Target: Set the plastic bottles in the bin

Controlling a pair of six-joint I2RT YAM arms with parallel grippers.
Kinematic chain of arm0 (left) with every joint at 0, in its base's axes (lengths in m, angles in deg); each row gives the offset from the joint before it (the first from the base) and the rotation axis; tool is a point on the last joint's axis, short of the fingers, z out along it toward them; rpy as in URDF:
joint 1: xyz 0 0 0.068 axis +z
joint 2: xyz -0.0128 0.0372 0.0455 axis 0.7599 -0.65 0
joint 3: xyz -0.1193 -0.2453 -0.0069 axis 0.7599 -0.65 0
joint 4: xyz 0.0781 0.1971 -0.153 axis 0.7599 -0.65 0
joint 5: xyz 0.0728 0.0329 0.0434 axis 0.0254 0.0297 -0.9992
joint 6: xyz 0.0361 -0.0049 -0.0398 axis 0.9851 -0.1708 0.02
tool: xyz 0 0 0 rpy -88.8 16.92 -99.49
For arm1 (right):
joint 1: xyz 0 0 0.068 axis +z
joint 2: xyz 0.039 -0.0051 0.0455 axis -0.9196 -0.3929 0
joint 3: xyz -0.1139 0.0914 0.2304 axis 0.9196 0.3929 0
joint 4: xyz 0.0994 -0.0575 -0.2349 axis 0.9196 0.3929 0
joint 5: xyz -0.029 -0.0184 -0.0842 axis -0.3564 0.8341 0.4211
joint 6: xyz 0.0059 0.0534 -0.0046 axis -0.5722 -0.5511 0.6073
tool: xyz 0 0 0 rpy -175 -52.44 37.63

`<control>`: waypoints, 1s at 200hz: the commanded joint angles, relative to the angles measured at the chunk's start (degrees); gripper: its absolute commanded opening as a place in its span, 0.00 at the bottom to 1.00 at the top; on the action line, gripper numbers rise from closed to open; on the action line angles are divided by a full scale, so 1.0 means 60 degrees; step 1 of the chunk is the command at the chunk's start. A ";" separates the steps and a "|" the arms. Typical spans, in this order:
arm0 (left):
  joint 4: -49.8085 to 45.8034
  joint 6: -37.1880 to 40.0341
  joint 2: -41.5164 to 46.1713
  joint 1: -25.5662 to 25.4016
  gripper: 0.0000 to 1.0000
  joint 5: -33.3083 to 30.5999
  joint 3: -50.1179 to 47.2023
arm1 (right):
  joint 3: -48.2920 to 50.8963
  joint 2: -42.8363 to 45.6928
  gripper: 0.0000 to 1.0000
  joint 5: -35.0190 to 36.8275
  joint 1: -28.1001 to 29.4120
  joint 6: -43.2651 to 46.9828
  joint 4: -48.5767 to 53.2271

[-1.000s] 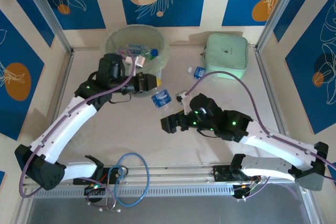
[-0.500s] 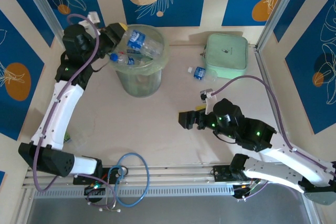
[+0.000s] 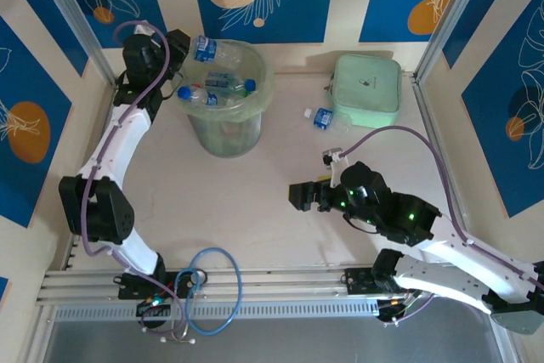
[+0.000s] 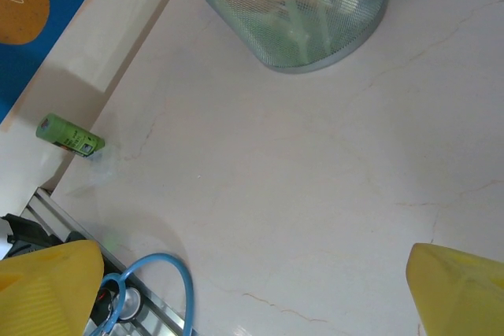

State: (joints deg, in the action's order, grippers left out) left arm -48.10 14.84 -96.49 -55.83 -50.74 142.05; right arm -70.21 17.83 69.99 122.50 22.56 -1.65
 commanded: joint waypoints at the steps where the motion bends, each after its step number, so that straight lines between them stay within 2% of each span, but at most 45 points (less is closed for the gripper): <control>1: 0.1006 -0.0184 -0.0250 0.0124 0.00 -0.0409 0.0310 | 0.0155 0.0054 0.99 -0.0376 -0.0222 -0.0115 -0.0202; 21: 0.1010 -0.0197 -0.0489 0.0124 0.00 -0.0397 0.0364 | 0.0207 -0.0001 0.99 -0.0578 -0.0434 -0.0110 -0.0287; 40: 0.0832 -0.0180 -0.0561 0.0135 0.33 -0.0312 0.0319 | 0.0208 -0.0073 0.99 -0.0723 -0.0622 -0.0092 -0.0354; 52: 0.0692 -0.0103 -0.0477 0.0114 0.50 -0.0280 0.0187 | 0.0180 -0.0077 0.99 -0.0758 -0.0709 -0.0063 -0.0357; 66: 0.0636 0.0066 -0.0256 0.0110 0.61 -0.0357 -0.0035 | 0.0157 -0.0076 0.99 -0.0858 -0.0837 -0.0019 -0.0406; 78: 0.0339 0.0298 -0.0097 0.0119 0.66 -0.0371 -0.0002 | 0.0135 -0.0091 0.99 -0.0965 -0.0960 0.0009 -0.0419; 99: -0.0363 0.0826 0.0221 0.0115 0.70 -0.0362 0.0262 | 0.0109 -0.0090 0.99 -0.1105 -0.1092 0.0026 -0.0422; 116: -0.1139 0.1341 0.0559 0.0122 0.71 -0.0745 0.0503 | 0.0080 -0.0091 0.99 -0.1144 -0.1119 0.0040 -0.0394; 138: -0.2399 0.1950 0.0689 0.0114 0.55 -0.1129 0.1234 | 0.0133 -0.0070 1.00 -0.1151 -0.1125 0.0017 -0.0390; 152: -0.2710 0.2133 0.0675 0.0110 0.47 -0.0951 0.1522 | 0.0131 -0.0084 1.00 -0.0976 -0.1150 -0.0043 -0.0363; 164: -0.2893 0.2285 0.0701 0.0113 0.44 -0.0620 0.1692 | -0.0074 -0.0222 0.99 -0.0350 -0.1289 -0.0257 0.0075; 184: -0.3054 0.2609 0.1097 0.0006 0.44 -0.0098 0.1653 | -0.0663 -0.0792 1.00 0.0251 -0.2290 -0.0565 0.1180; 200: -0.3318 0.3087 0.1643 -0.0292 0.44 0.0185 0.1496 | -0.1004 -0.1418 0.99 -0.0391 -0.3641 -0.0388 0.1445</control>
State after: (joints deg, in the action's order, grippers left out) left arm -63.88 27.80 -91.38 -55.92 -53.56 150.82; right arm -72.44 13.31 67.30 109.45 20.92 1.87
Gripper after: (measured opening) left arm 0.442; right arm 0.993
